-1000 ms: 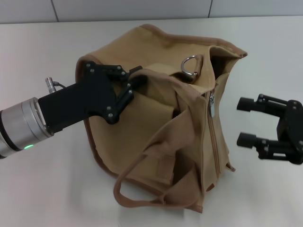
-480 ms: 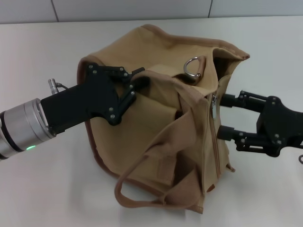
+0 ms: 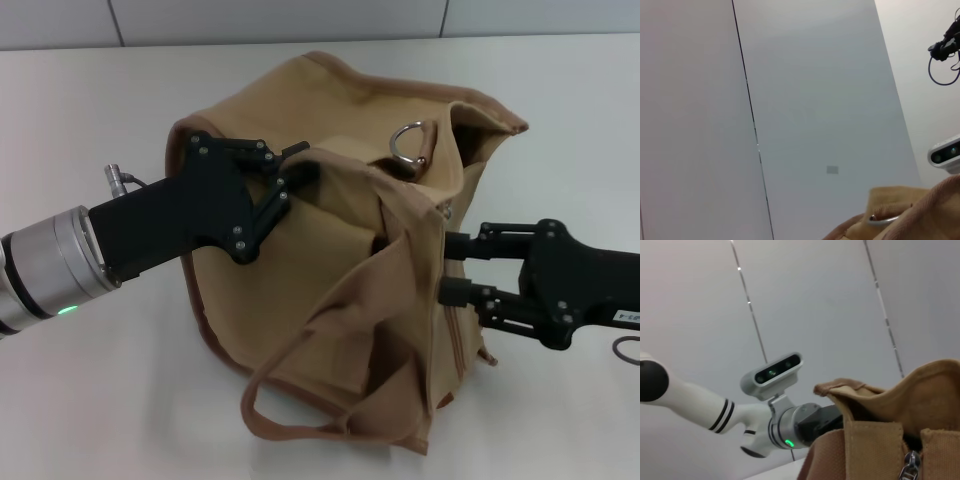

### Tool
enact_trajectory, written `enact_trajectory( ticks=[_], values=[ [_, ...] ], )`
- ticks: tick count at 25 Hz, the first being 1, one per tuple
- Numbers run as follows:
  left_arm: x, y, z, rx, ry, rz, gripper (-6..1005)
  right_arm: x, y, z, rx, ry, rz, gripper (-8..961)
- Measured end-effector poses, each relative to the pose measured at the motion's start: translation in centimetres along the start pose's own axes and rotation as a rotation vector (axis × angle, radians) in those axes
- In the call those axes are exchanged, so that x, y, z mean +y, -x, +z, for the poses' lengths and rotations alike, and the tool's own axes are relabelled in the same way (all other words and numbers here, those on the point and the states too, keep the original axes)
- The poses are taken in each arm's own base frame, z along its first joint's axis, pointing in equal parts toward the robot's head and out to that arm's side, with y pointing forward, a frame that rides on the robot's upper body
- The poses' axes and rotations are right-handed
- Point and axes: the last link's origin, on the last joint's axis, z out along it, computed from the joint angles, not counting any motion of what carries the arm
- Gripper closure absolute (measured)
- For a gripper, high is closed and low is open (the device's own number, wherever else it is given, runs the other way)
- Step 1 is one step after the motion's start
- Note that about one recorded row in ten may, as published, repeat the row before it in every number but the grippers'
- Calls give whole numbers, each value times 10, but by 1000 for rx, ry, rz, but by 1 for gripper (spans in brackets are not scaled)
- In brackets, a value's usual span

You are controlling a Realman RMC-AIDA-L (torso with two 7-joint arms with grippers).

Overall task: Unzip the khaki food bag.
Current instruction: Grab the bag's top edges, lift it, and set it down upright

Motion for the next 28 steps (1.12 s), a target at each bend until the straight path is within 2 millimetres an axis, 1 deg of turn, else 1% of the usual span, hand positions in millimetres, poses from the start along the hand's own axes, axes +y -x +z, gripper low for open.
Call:
enact_trajectory(
  ticks=[4, 8, 19, 25, 28],
  values=[
    [0, 0, 0, 0, 1, 0, 912, 0, 0, 3, 12, 18, 1, 486],
    [0, 0, 1, -3, -1, 0, 911, 0, -1, 3, 21, 20, 10, 493],
    [-2, -1, 3, -1, 4, 5, 908, -12, -3, 1, 35, -62, 46, 514],
    [-3, 1, 2, -10, -9, 4, 907, -10, 0, -2, 25, -54, 52, 525],
    [-4, 1, 1, -13, -14, 4, 906, -7, 3, -9, 17, -34, 60, 530]
  ],
)
